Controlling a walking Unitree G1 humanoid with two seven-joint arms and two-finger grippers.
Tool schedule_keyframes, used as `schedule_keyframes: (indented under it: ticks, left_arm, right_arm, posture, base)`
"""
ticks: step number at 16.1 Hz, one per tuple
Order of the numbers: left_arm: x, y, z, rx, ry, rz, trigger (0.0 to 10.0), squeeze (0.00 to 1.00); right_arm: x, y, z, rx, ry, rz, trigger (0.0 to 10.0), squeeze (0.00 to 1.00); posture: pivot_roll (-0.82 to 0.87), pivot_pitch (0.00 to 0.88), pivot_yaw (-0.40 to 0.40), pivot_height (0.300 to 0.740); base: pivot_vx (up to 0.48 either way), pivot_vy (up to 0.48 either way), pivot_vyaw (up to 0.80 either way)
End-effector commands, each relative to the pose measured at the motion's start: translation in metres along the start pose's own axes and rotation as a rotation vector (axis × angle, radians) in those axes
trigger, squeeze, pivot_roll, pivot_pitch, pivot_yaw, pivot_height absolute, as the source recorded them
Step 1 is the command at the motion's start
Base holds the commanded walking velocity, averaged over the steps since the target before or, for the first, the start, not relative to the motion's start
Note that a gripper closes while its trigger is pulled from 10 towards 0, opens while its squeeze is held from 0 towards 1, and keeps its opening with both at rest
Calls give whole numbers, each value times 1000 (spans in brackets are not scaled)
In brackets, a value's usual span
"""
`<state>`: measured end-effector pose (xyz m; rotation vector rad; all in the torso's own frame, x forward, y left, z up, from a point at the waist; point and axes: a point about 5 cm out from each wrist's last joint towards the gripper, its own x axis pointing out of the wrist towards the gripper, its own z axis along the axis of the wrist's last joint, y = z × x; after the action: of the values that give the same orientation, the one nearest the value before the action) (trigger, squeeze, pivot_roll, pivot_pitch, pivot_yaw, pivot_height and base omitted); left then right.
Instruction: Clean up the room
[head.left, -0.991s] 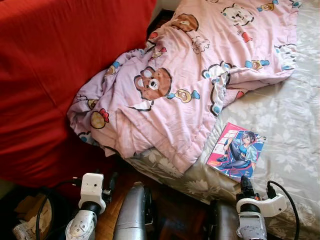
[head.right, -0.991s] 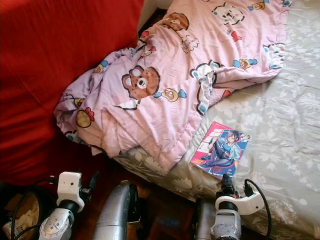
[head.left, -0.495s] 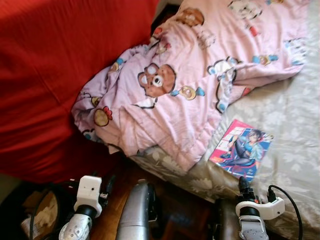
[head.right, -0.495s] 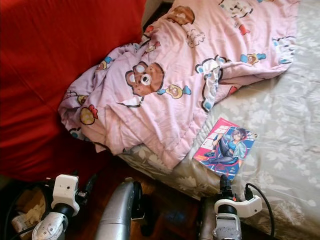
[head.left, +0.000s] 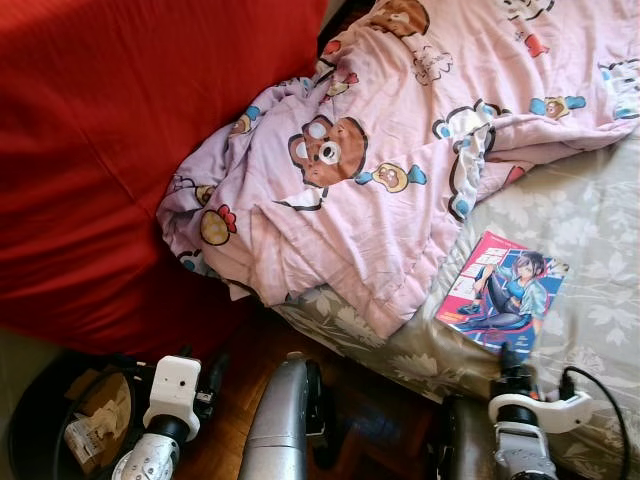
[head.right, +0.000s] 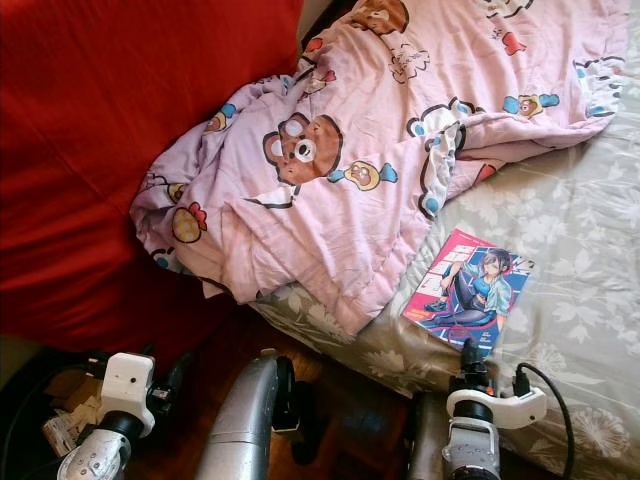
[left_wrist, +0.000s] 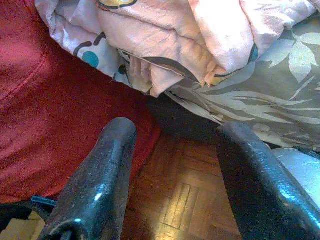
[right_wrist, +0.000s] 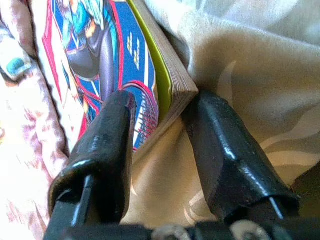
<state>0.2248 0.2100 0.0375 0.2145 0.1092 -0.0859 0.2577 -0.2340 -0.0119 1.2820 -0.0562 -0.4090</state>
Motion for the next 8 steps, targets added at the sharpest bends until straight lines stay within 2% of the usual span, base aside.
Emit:
schedule_keyframes:
  ticks: [1, 2, 4, 8]
  left_arm:
    - [-8, 5, -9, 19, 54, 2, 10000, 0]
    - [-8, 5, -8, 19, 55, 2, 10000, 0]
    - [-7, 4, -7, 20, 58, -1, 10000, 0]
    - [-3, -1, -6, 24, 60, -12, 10000, 0]
  right_arm:
    - [-4, -6, 2, 3, -15, -17, 10000, 0]
    - [-4, -6, 2, 0, -12, -16, 10000, 0]
    - [-6, -8, -1, 3, -2, -22, 0, 0]
    - [-9, -11, -3, 7, 2, -32, 0, 0]
  posture:
    - [189, 355, 171, 614]
    - [188, 355, 171, 614]
    - [186, 353, 169, 614]
    - [179, 345, 164, 614]
  base:
    - [0, 0, 0]
    - [0, 0, 0]
    - [0, 0, 0]
    - [0, 0, 0]
